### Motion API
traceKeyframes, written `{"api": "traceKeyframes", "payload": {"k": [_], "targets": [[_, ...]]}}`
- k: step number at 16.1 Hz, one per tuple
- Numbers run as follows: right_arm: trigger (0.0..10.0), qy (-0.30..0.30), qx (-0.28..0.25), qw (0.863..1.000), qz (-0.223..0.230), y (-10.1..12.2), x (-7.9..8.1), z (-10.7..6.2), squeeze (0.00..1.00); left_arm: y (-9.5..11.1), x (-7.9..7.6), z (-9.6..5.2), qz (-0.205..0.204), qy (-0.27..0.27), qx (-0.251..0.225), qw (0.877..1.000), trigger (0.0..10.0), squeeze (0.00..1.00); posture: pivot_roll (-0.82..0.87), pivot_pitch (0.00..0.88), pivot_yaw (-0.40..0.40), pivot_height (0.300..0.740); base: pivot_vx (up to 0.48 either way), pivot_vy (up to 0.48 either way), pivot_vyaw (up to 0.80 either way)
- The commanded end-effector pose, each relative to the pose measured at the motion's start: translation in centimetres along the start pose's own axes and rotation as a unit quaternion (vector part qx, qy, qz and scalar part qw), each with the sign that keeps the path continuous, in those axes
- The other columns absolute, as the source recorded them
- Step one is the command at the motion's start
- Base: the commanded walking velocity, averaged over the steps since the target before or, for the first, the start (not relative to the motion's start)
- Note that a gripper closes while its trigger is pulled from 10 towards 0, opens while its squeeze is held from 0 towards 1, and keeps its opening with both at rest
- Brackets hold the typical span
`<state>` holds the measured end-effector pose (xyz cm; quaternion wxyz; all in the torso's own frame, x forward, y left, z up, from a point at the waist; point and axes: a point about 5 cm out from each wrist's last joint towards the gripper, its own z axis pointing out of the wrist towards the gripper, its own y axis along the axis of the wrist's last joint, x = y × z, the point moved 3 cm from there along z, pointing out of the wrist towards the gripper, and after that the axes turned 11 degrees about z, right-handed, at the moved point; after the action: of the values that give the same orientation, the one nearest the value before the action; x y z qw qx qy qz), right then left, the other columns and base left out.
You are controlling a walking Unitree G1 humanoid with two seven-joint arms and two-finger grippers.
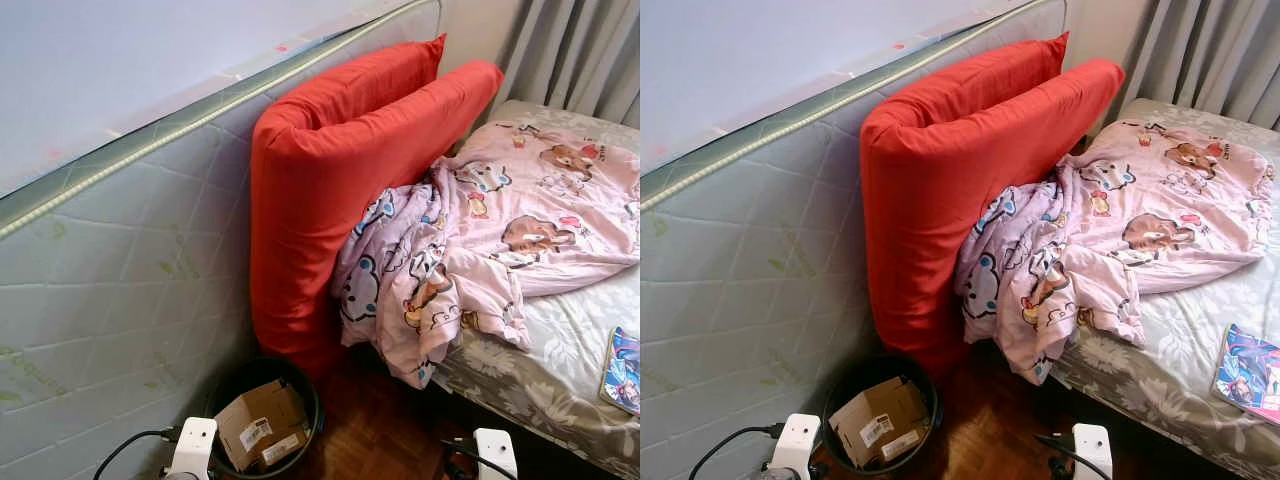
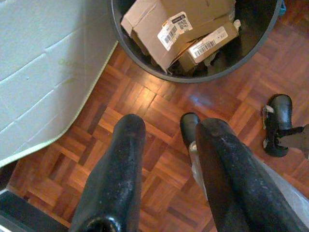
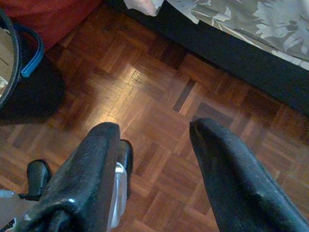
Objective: Clean up the room
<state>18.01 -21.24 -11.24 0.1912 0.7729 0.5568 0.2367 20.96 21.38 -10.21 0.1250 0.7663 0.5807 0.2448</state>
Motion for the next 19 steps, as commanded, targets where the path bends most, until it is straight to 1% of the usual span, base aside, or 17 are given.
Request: {"api": "traceKeyframes", "payload": {"k": [1, 4, 5, 6, 19], "targets": [[10.0, -0.003, 0.002, 1.0, -0.005, 0.04, -0.2, -0.01, 0.0, -0.27, 0.07, -0.02, -0.005, 0.001, 0.005, 1.0, 10.0, 0.0, -0.06, 0.0, -0.003, 0.74, 0.0, 0.0, 0.0], [10.0, -0.003, 0.002, 1.0, -0.005, 0.04, -0.2, -0.01, 0.0, -0.27, 0.07, -0.02, -0.005, 0.001, 0.005, 1.0, 10.0, 0.0, -0.06, 0.0, -0.003, 0.74, 0.0, 0.0, 0.0], [10.0, -0.005, 0.003, 1.0, -0.003, 0.01, -0.23, -0.01, 0.0, -0.27, 0.07, -0.02, -0.005, 0.001, 0.005, 1.0, 10.0, 0.0, 0.0, 0.0, 0.0, 0.74, 0.0, 0.0, 0.0], [10.0, 0.002, 0.005, 1.0, -0.005, -0.02, -0.1, -0.01, 0.0, -0.25, 0.12, -0.02, -0.007, 0.003, 0.004, 1.0, 10.0, 0.0, -0.06, 0.0, -0.003, 0.74, 0.0, 0.0, 0.0], [10.0, 0.007, 0.007, 1.0, -0.003, -0.02, -0.03, 0.0, 0.0, -0.2, 0.13, -0.02, -0.016, 0.006, 0.001, 1.0, 10.0, 0.0, -0.06, 0.0, -0.006, 0.74, 0.0, 0.0, 0.0]]}}
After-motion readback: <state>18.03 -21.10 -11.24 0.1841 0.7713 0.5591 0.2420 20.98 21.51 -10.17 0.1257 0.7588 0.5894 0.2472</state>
